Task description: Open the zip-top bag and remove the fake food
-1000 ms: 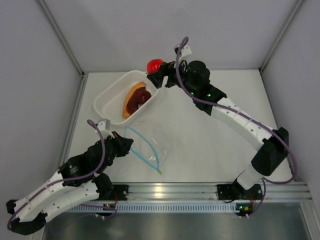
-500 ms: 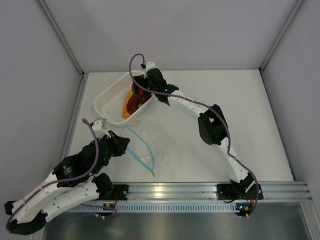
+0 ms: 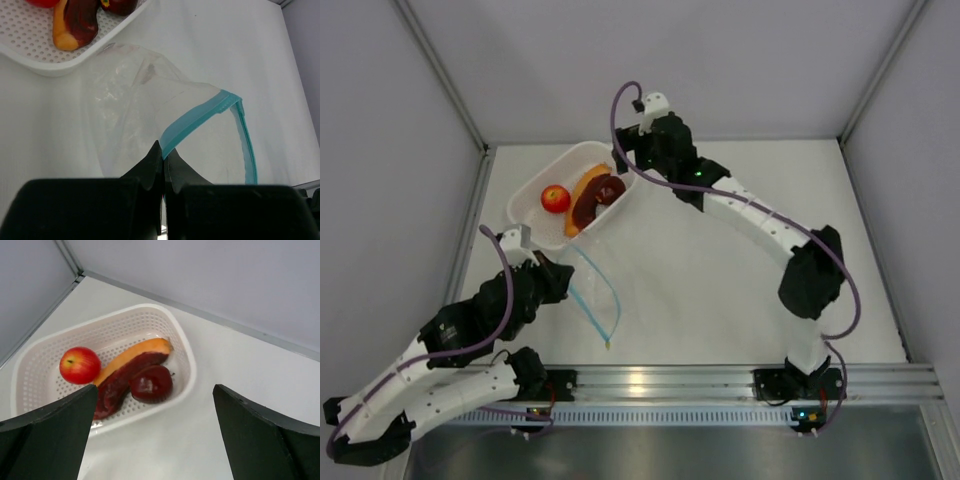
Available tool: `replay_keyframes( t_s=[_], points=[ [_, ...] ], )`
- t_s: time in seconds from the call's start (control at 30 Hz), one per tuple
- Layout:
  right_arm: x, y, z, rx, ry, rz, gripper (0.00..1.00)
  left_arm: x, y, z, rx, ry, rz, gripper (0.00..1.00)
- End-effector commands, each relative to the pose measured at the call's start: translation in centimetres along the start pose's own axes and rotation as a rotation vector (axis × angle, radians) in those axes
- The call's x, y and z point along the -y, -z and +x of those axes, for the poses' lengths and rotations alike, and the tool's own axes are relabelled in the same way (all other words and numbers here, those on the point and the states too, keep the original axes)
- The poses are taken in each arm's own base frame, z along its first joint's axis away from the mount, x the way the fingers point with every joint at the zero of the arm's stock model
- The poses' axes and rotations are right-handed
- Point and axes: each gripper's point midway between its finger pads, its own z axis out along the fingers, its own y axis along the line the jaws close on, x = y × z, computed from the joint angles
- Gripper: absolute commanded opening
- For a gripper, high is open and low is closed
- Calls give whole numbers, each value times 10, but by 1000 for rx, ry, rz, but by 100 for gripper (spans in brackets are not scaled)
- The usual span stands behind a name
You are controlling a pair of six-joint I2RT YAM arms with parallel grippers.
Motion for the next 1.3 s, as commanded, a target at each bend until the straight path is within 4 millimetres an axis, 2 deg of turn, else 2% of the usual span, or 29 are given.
replay_keyframes(
  t_s=[0.0, 0.03, 0.07, 0.13, 0.17, 0.2, 0.3, 0.33, 0.37, 0.43, 0.47, 0.5, 0.53, 0.57, 0.6, 0.67, 0.7, 0.77, 0.8, 0.83, 0.87, 0.9, 0.93, 0.97, 1.03, 1.13, 1.17, 1.23, 1.27],
  points=[
    [34, 76, -57, 124, 9, 87, 99, 13, 1, -26, 46, -41, -7, 0],
    [49, 89, -54, 112, 10, 136, 99, 19, 0, -34, 54, -44, -10, 0],
    [60, 115, -51, 103, 9, 165, 99, 23, -2, -38, 56, -53, -14, 0],
    [86, 146, -29, 17, 21, 251, 99, 31, -11, -41, 45, -100, -40, 0],
    [96, 175, -29, 11, 17, 284, 99, 40, -11, -51, 54, -112, -33, 0],
    [114, 197, -12, -58, 30, 365, 99, 44, -16, -54, 56, -122, -48, 0],
    [143, 268, 5, -91, 15, 495, 99, 64, -48, -47, 9, -174, -117, 0],
    [147, 300, 6, -56, -16, 508, 99, 67, -57, -46, 6, -180, -141, 0],
    [151, 316, 10, -48, -27, 523, 99, 77, -62, -53, 14, -158, -143, 0],
    [164, 352, 27, -56, -40, 587, 99, 89, -90, -35, -39, -191, -183, 0],
    [167, 380, 20, 13, -89, 601, 99, 101, -96, -40, -36, -183, -176, 0],
    [172, 395, 22, 29, -99, 624, 99, 106, -119, -23, -79, -225, -209, 0],
    [174, 419, 24, 62, -122, 619, 99, 121, -127, -28, -77, -218, -192, 0],
    [175, 429, 26, 72, -126, 618, 99, 128, -136, -23, -92, -230, -193, 0],
    [176, 439, 26, 85, -132, 621, 99, 132, -159, -4, -136, -271, -218, 0],
    [179, 463, 25, 115, -145, 621, 99, 157, -174, -4, -153, -268, -177, 0],
    [180, 471, 24, 126, -148, 626, 99, 160, -193, 14, -189, -293, -192, 0],
    [182, 485, 22, 147, -147, 623, 99, 182, -206, 11, -186, -276, -156, 0],
    [183, 489, 23, 146, -142, 630, 99, 186, -223, 29, -220, -299, -161, 0],
    [185, 492, 24, 145, -133, 636, 99, 193, -229, 31, -229, -301, -144, 1],
    [186, 495, 25, 145, -130, 642, 99, 211, -232, 21, -213, -293, -99, 5],
    [189, 498, 29, 126, -119, 663, 99, 218, -244, 36, -248, -307, -81, 10],
    [191, 499, 31, 120, -114, 672, 100, 225, -247, 34, -247, -308, -63, 25],
    [192, 498, 33, 109, -110, 681, 99, 238, -247, 22, -223, -297, -30, 32],
    [193, 495, 37, 90, -101, 693, 99, 245, -251, 18, -208, -299, -15, 50],
    [192, 485, 44, 67, -102, 691, 99, 252, -244, -11, -152, -288, 2, 66],
    [191, 481, 46, 58, -101, 691, 100, 246, -243, -17, -144, -290, -12, 74],
    [189, 472, 50, 42, -104, 675, 100, 236, -225, -45, -85, -276, -37, 79],
    [188, 468, 51, 33, -102, 674, 99, 221, -224, -43, -89, -288, -74, 81]
  ],
)
